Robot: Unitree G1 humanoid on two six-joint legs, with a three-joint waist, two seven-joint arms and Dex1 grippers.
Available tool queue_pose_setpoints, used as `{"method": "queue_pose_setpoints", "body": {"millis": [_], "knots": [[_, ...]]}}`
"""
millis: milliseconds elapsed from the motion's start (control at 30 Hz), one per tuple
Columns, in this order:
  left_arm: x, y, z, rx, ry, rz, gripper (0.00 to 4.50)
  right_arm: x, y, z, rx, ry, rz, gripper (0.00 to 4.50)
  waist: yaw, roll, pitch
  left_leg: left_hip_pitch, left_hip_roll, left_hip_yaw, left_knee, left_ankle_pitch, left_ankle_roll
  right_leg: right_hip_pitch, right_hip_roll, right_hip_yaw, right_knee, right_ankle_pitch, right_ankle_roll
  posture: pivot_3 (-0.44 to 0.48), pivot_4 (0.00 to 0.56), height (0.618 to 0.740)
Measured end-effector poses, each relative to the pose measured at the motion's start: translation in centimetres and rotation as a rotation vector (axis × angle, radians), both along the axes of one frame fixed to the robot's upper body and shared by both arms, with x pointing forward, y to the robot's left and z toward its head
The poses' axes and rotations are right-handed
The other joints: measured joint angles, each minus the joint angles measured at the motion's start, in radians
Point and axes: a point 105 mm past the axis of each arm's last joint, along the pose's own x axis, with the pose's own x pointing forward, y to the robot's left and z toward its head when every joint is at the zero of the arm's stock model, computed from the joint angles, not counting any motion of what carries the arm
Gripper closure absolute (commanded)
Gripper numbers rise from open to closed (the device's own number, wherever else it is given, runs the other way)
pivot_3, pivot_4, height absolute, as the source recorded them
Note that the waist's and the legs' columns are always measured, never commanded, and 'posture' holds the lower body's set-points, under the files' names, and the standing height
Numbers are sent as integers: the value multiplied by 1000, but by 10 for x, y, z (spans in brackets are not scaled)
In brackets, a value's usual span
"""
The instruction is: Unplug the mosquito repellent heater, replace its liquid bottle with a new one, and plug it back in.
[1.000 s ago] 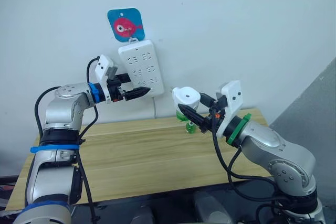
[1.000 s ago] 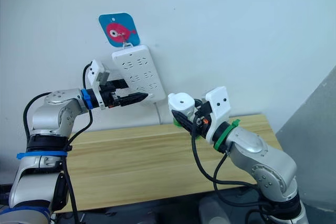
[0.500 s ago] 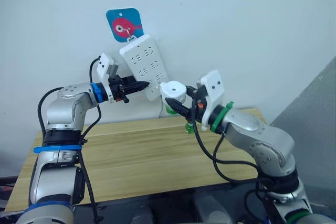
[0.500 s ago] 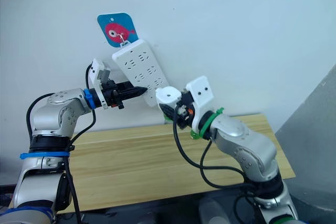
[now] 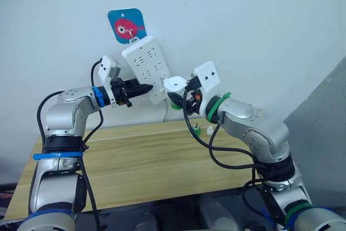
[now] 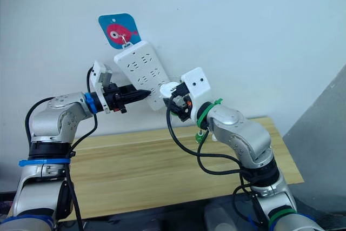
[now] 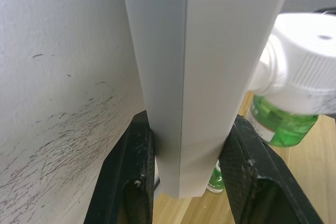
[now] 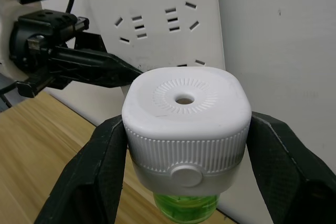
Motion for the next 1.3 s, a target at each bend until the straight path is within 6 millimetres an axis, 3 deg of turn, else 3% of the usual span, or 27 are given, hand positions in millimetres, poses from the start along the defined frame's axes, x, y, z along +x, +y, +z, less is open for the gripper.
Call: {"method": "queue_pose_setpoints", "body": {"millis": [833, 1300], "knots": [[-1, 3, -2, 3, 4, 4, 3195, 6, 11, 6, -71, -66, 25, 1526, -5, 0, 0, 1, 0, 0, 0, 0, 0, 0, 0, 0, 1, 0, 0, -271, 85, 733], [-2, 10, -5, -2, 28, 34, 3195, 14, 28, 4, -67, -67, 26, 1526, -24, 0, -1, 3, 0, 0, 1, 0, 0, 2, 0, 0, 3, 0, 0, -269, 84, 733]]}}
